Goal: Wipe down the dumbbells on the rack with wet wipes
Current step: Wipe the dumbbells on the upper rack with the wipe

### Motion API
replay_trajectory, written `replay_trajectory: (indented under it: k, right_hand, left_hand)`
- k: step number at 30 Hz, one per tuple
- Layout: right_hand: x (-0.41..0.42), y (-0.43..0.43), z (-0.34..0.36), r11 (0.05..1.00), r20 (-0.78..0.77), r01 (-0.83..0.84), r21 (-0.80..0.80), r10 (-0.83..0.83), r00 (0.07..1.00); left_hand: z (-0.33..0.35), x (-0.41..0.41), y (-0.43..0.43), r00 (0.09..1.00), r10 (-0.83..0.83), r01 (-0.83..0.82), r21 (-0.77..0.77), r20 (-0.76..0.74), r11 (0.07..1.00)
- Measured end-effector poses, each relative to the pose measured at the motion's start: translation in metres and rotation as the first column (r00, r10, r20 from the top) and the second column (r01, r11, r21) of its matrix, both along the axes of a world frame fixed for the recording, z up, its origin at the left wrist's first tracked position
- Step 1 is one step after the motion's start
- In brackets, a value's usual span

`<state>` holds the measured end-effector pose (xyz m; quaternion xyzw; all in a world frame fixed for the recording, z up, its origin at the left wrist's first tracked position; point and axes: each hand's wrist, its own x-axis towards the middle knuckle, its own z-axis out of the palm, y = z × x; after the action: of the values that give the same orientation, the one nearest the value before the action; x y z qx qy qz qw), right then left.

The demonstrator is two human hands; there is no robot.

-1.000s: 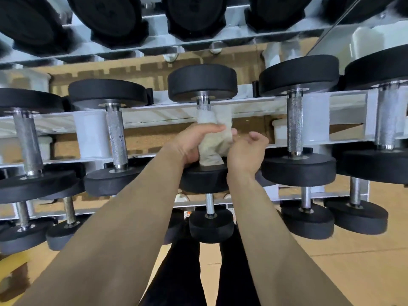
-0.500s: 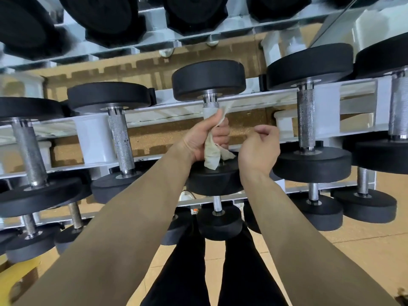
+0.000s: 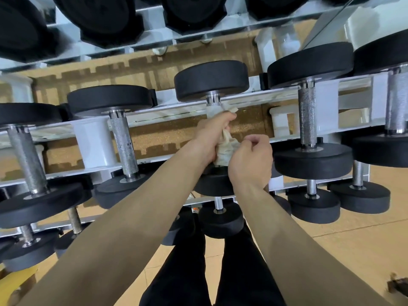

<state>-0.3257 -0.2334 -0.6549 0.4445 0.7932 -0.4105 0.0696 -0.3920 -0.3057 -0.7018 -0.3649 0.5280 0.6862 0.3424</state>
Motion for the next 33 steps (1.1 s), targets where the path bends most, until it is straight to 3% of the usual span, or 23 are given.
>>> replay_trajectory:
  k: [2, 5, 10, 13, 18, 21, 24, 29, 33]
  right_hand:
    - [0.000, -0.001, 0.000, 1.000, -0.001, 0.003, 0.004, -0.003, 1.000]
    - [0.000, -0.002, -0.001, 1.000, -0.007, 0.014, 0.010, -0.014, 1.000]
    - [0.002, -0.003, -0.002, 0.999, -0.009, 0.048, 0.007, -0.048, 0.999]
    - [0.003, -0.004, 0.001, 0.997, -0.021, 0.071, 0.002, -0.071, 0.997]
    - [0.002, -0.005, 0.004, 0.996, -0.040, 0.091, -0.001, -0.091, 0.995]
    - [0.001, -0.006, 0.005, 0.996, -0.041, 0.088, 0.006, -0.088, 0.995]
    - [0.001, -0.006, 0.004, 0.996, -0.057, 0.094, 0.007, -0.093, 0.994]
    - [0.003, -0.005, 0.002, 0.995, -0.077, 0.095, 0.023, -0.093, 0.993]
    - [0.003, -0.006, 0.002, 0.996, -0.062, 0.091, 0.016, -0.089, 0.994]
  left_hand:
    - [0.003, -0.005, 0.002, 1.000, 0.004, -0.003, -0.039, 0.030, 0.999]
    - [0.004, -0.014, -0.001, 0.999, -0.009, 0.008, 0.021, 0.035, 1.000]
    - [-0.005, -0.019, -0.016, 0.999, 0.041, -0.033, 0.409, -0.011, 0.912]
    - [-0.008, -0.007, -0.018, 0.997, -0.021, 0.051, 0.452, -0.070, 0.891]
    - [0.000, 0.015, -0.024, 0.959, -0.274, 0.282, 0.315, -0.069, 0.906]
    - [0.014, 0.018, -0.015, 0.961, -0.277, 0.276, 0.079, -0.004, 0.958]
    - [0.019, 0.018, 0.000, 0.982, -0.180, 0.187, -0.156, 0.060, 0.970]
    - [0.019, -0.017, 0.011, 0.991, 0.005, 0.018, -0.174, 0.133, 0.985]
    - [0.021, -0.038, -0.002, 0.998, -0.045, 0.047, -0.039, 0.035, 0.998]
